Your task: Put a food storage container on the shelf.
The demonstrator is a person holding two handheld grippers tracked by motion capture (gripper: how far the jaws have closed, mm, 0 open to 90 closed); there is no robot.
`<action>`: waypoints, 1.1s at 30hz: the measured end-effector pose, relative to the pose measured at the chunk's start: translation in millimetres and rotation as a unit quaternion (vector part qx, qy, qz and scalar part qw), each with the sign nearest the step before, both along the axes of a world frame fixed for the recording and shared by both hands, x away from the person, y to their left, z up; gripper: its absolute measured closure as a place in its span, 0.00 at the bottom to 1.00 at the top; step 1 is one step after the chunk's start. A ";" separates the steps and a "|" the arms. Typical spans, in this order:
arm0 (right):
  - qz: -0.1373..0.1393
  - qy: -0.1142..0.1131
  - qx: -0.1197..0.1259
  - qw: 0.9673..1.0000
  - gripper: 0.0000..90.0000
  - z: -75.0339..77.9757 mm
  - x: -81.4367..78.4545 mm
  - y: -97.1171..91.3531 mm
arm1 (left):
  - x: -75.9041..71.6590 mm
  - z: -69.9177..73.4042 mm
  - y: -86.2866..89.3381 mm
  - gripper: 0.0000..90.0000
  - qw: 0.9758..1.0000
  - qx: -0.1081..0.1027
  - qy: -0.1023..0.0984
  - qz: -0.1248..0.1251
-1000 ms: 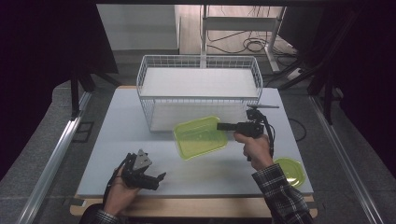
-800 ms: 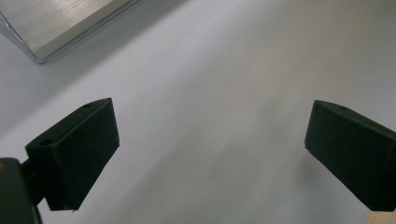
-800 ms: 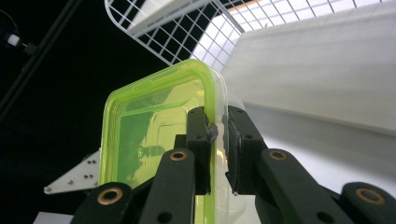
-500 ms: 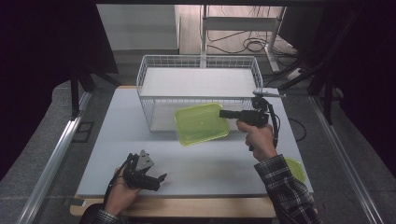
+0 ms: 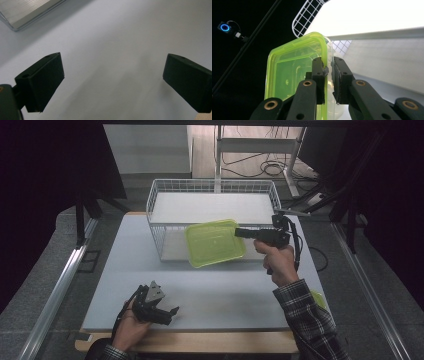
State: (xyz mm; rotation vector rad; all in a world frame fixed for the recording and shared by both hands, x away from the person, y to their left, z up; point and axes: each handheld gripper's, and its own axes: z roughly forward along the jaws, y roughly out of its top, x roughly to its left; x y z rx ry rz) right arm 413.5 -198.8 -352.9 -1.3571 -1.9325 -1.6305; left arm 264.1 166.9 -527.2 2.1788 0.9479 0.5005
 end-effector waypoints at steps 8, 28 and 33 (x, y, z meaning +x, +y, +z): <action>-0.015 -0.018 0.002 1.000 0.90 24.6 8.5 -2.9 | -0.3 -0.5 -1.0 0.04 1.000 0.002 -0.001 -0.004; -0.103 -0.044 -0.026 0.993 0.89 59.1 62.4 12.1 | 0.2 0.7 3.7 0.04 1.000 -0.015 -0.008 0.001; -0.112 -0.041 -0.032 0.992 0.89 57.4 71.5 17.7 | 0.3 0.3 3.4 0.04 1.000 -0.014 -0.008 0.001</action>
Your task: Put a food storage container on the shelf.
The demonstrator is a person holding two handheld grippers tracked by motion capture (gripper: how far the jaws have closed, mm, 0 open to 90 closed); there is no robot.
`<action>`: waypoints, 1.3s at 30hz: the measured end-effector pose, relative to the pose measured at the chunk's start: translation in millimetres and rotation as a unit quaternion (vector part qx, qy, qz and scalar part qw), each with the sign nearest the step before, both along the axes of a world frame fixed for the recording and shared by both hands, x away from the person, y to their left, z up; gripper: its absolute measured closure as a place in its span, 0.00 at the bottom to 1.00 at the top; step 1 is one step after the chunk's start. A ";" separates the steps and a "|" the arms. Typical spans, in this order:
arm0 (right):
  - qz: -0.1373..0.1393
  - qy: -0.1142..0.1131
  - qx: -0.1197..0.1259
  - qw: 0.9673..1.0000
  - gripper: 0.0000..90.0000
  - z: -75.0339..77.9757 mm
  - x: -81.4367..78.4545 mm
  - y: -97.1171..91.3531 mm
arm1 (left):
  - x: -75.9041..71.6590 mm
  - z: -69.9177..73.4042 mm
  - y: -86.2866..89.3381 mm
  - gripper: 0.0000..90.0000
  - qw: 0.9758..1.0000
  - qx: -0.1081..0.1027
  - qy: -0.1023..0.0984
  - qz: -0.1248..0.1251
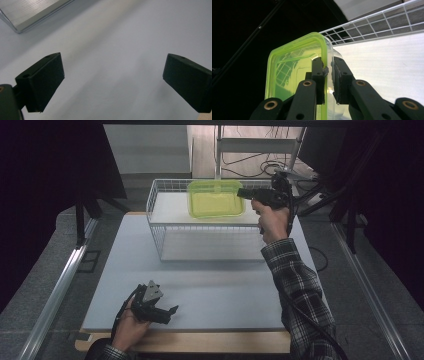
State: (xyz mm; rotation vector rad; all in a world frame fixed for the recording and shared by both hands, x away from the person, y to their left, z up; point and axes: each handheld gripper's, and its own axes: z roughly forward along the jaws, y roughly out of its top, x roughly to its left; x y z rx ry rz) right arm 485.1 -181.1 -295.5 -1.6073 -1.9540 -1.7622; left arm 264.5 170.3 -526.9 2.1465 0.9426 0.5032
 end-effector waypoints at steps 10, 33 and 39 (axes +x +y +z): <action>-0.020 0.019 -0.010 1.000 0.89 -8.9 16.9 8.3 | 0.1 -0.5 -0.2 0.04 1.000 0.001 0.002 -0.004; -0.041 0.015 -0.093 0.995 0.75 -26.0 29.2 16.8 | 0.5 -1.4 -0.7 0.04 1.000 -0.002 0.009 -0.010; -0.031 -0.003 -0.107 0.994 0.57 -19.6 27.1 16.2 | 1.9 -0.8 0.2 0.03 0.999 -0.034 0.031 -0.015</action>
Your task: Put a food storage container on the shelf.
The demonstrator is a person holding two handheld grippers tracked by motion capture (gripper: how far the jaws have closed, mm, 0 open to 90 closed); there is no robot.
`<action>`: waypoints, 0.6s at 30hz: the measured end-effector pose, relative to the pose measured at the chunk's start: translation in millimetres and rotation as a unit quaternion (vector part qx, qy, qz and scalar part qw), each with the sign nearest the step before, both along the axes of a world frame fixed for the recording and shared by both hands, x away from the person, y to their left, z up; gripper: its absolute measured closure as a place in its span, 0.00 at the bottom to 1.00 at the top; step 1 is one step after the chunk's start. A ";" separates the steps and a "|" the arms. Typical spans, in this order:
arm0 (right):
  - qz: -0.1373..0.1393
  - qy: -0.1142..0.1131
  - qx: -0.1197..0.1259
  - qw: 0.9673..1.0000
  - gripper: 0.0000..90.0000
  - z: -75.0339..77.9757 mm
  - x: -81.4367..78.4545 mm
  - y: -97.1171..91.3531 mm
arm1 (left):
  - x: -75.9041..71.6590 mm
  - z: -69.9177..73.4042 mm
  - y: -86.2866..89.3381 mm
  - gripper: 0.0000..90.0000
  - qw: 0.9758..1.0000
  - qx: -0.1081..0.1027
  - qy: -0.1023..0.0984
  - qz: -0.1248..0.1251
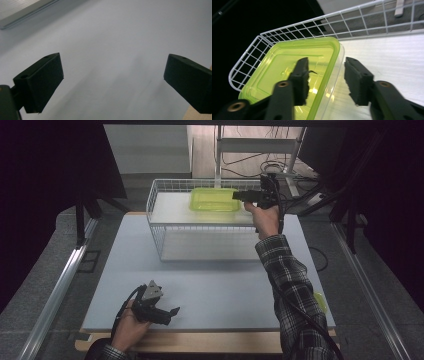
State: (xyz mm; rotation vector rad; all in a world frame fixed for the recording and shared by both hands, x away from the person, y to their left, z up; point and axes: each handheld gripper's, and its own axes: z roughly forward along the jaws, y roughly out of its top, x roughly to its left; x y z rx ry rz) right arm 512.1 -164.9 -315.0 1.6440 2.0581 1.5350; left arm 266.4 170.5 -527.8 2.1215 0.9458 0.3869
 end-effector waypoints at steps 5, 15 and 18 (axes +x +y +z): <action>0.014 -0.021 -0.014 1.000 0.45 5.0 -7.1 -2.9 | 0.1 1.1 0.3 0.02 1.000 -0.016 0.008 -0.002; 0.053 -0.050 -0.052 0.996 0.30 8.3 -25.7 -9.1 | 0.8 2.3 1.5 0.02 0.999 -0.039 0.023 0.003; 0.064 -0.058 -0.054 0.995 0.27 9.5 -32.0 -9.6 | 0.9 2.7 1.7 0.03 0.999 -0.041 0.024 0.005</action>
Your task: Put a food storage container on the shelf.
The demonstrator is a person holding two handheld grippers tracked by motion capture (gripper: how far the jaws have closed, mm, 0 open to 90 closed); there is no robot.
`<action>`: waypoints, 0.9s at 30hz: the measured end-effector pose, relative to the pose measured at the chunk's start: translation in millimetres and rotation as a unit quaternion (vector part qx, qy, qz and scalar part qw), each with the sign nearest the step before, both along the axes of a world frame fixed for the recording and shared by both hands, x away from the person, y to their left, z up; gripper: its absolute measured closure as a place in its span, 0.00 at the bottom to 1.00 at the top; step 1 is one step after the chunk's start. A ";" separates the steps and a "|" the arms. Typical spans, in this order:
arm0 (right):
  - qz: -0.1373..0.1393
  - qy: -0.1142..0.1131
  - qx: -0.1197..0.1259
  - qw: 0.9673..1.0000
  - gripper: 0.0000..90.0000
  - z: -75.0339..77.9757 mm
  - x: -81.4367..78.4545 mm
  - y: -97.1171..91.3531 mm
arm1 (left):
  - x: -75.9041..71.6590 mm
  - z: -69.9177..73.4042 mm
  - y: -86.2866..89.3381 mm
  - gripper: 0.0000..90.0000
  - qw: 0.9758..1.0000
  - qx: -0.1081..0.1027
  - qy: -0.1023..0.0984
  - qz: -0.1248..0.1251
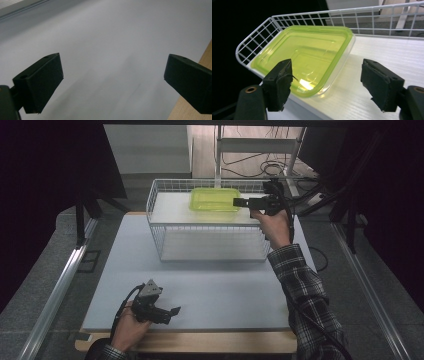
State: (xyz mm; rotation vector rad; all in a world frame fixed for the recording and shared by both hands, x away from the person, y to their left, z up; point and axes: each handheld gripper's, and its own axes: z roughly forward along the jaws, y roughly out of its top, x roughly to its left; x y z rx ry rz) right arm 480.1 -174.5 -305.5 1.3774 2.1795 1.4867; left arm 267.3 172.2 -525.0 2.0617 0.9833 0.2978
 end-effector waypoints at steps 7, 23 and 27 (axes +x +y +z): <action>0.026 -0.023 -0.021 0.999 0.19 -0.7 -17.3 0.6 | -0.2 1.1 2.0 0.03 1.000 -0.004 -0.003 0.010; 0.053 -0.040 -0.060 0.996 0.12 -15.7 -45.2 -11.3 | -1.0 0.1 1.8 0.05 0.999 0.033 -0.018 0.009; 0.056 -0.044 -0.068 0.995 0.11 -21.6 -51.5 -14.5 | -1.8 0.0 -0.1 0.04 0.999 0.041 -0.020 0.008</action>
